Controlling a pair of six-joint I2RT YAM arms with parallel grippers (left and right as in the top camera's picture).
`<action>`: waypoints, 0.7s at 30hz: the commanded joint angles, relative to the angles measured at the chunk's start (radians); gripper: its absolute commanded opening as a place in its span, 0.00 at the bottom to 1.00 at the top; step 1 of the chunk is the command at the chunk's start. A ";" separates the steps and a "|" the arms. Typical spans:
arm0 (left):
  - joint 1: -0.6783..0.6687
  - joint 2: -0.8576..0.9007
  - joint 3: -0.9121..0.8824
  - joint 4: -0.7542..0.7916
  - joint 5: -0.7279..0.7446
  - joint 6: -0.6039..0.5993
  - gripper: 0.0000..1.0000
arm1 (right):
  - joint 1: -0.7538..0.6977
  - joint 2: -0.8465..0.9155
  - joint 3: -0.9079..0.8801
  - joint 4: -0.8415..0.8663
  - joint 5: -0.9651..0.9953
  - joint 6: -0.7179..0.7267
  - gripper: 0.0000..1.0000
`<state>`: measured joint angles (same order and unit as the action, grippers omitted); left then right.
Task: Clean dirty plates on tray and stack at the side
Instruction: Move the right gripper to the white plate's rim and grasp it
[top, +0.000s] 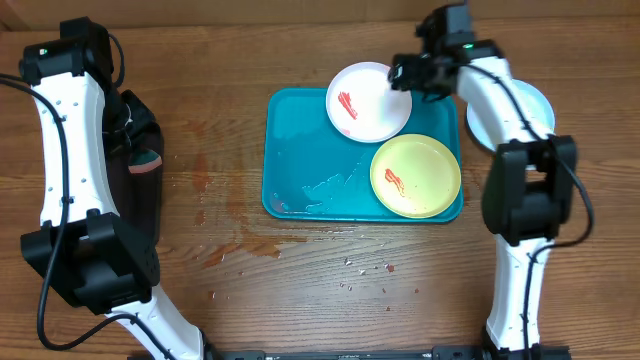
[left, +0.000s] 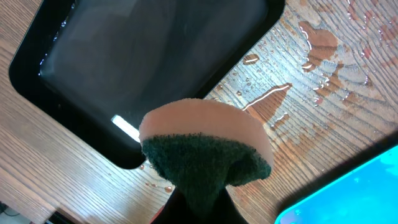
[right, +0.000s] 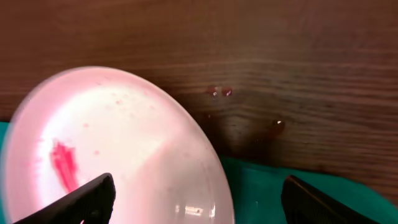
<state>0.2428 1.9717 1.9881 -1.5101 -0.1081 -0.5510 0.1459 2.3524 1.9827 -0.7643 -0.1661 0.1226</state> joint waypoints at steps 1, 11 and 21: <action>-0.002 -0.016 -0.005 0.008 0.005 -0.003 0.04 | -0.002 0.048 0.019 0.024 0.080 0.011 0.86; -0.002 -0.016 -0.005 0.021 0.005 -0.002 0.04 | 0.007 0.059 0.019 0.016 0.079 0.007 0.42; -0.002 -0.016 -0.005 0.021 0.006 -0.002 0.04 | 0.087 0.058 0.023 -0.092 0.079 0.008 0.12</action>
<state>0.2428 1.9717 1.9881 -1.4921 -0.1074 -0.5510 0.1902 2.3993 1.9831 -0.8215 -0.0883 0.1295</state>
